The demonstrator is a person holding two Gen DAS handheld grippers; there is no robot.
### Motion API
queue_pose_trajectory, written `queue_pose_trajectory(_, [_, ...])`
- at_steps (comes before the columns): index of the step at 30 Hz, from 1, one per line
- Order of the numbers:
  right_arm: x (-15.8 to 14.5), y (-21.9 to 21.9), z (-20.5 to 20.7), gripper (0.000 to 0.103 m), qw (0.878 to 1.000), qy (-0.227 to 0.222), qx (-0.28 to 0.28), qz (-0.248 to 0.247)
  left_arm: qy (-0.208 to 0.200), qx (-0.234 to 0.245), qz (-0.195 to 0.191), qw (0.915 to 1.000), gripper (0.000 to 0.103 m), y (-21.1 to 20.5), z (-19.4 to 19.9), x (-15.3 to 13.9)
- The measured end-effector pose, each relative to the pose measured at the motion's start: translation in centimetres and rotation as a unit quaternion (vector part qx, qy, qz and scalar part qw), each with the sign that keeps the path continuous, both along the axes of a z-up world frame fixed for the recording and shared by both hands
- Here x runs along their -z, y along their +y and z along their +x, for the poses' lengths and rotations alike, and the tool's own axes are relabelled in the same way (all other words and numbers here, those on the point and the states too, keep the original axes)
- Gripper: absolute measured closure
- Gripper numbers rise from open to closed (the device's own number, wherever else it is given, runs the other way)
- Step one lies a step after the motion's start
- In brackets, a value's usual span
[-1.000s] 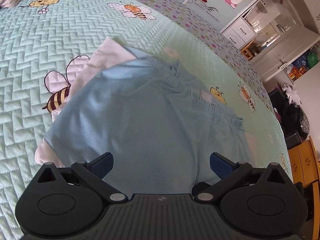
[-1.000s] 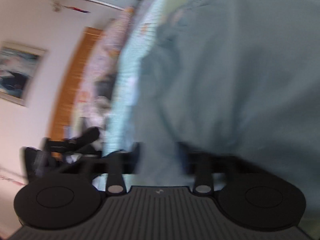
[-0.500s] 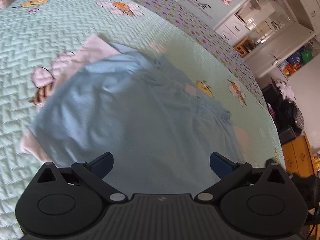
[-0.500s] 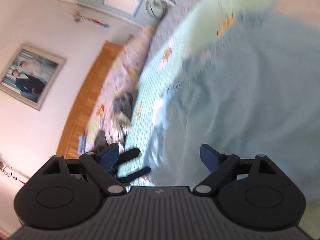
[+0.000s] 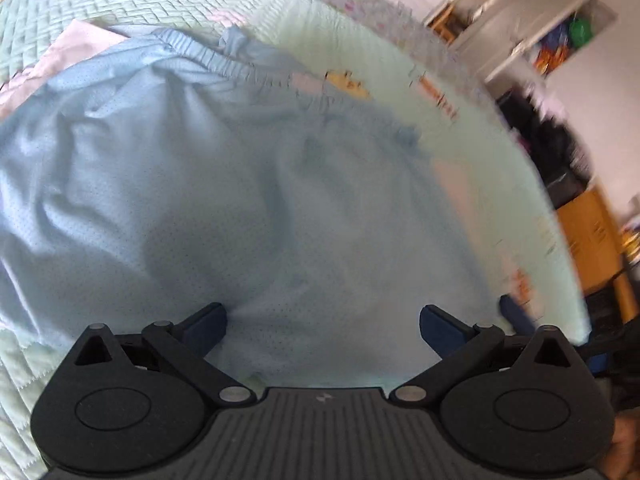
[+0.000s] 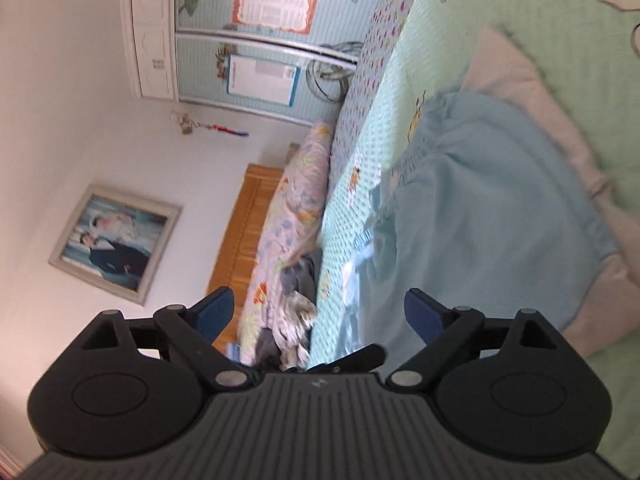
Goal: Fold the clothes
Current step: 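Lower both open grippers to the waistband edge of the folded pants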
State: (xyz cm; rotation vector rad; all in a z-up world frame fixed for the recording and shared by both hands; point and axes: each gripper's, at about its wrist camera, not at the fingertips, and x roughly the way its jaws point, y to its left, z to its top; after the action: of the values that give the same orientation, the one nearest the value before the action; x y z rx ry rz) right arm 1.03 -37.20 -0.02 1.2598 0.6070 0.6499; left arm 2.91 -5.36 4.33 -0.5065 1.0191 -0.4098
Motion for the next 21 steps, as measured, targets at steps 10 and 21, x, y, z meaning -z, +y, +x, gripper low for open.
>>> queue_pose_trajectory(10, [-2.4, -5.3, 0.7, 0.000, 0.986, 0.040, 0.049, -0.156, -0.042, -0.122, -0.031, 0.9911, 0.001, 11.3, -1.0, -4.1])
queue_pose_trajectory(21, [0.4, -7.2, 6.0, 0.000, 0.971, 0.109, 0.025, -0.209, -0.011, -0.206, 0.004, 0.9785, 0.001, 19.8, 1.9, -0.4])
